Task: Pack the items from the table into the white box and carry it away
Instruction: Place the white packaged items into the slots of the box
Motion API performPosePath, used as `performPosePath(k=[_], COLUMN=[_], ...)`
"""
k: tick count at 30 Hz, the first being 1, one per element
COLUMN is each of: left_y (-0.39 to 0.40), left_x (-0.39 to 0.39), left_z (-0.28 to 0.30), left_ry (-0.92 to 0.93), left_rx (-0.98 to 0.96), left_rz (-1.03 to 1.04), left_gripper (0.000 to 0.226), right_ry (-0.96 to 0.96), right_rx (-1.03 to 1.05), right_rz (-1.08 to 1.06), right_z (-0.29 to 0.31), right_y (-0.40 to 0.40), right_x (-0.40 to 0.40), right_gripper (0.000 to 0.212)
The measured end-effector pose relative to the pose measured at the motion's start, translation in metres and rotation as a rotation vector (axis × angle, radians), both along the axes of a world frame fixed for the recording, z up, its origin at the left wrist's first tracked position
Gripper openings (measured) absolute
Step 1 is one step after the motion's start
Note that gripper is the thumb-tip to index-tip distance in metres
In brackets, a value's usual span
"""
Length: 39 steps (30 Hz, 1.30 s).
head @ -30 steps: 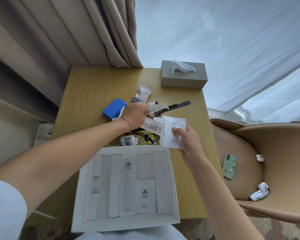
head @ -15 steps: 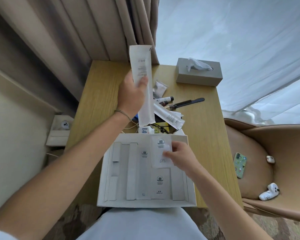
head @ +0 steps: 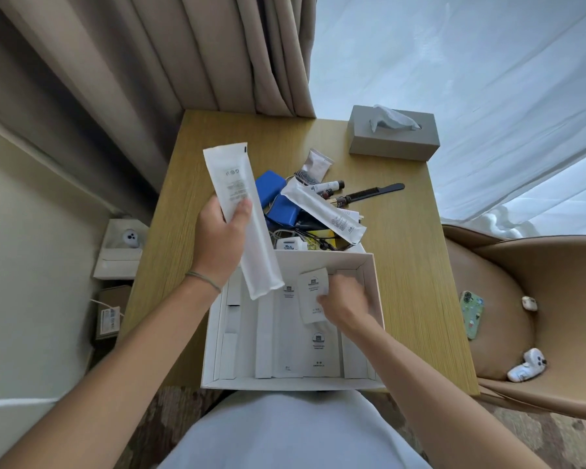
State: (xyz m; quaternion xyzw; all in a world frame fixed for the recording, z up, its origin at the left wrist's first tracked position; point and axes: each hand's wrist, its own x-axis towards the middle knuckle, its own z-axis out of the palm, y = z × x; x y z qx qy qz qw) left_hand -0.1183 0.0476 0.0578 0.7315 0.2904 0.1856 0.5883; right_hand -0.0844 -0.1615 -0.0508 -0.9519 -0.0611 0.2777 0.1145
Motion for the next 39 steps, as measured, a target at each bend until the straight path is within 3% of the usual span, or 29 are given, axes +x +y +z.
performPosePath(k=[4, 9, 20, 27, 34, 39], left_y=[-0.008, -0.020, -0.070, -0.096, -0.115, -0.129], left_x=[-0.013, -0.021, -0.032, -0.028, -0.018, -0.012], left_z=[-0.010, -0.020, -0.061, -0.100, -0.137, -0.149], left_ry=[0.049, 0.151, 0.423, 0.594, 0.707, 0.727], left_rx=[-0.027, -0.054, -0.150, -0.165, -0.147, 0.099], left_rz=[-0.024, -0.082, -0.344, -0.479, -0.444, -0.481], left_gripper=[0.004, 0.004, 0.025, 0.021, 0.026, 0.023], right_ry=[-0.048, -0.039, -0.161, -0.162, -0.172, -0.176], right_rx=[-0.136, -0.195, 0.377, 0.408, 0.436, 0.470], right_rz=[0.072, 0.159, -0.138, -0.202, -0.208, -0.213], right_z=[-0.003, -0.004, 0.061, 0.073, 0.071, 0.070], right_y=[0.004, 0.012, -0.014, -0.028, -0.035, -0.038], right_x=[0.001, 0.000, 0.013, 0.010, 0.007, 0.008], right_gripper=[0.006, 0.013, 0.019, 0.018, 0.018, 0.018])
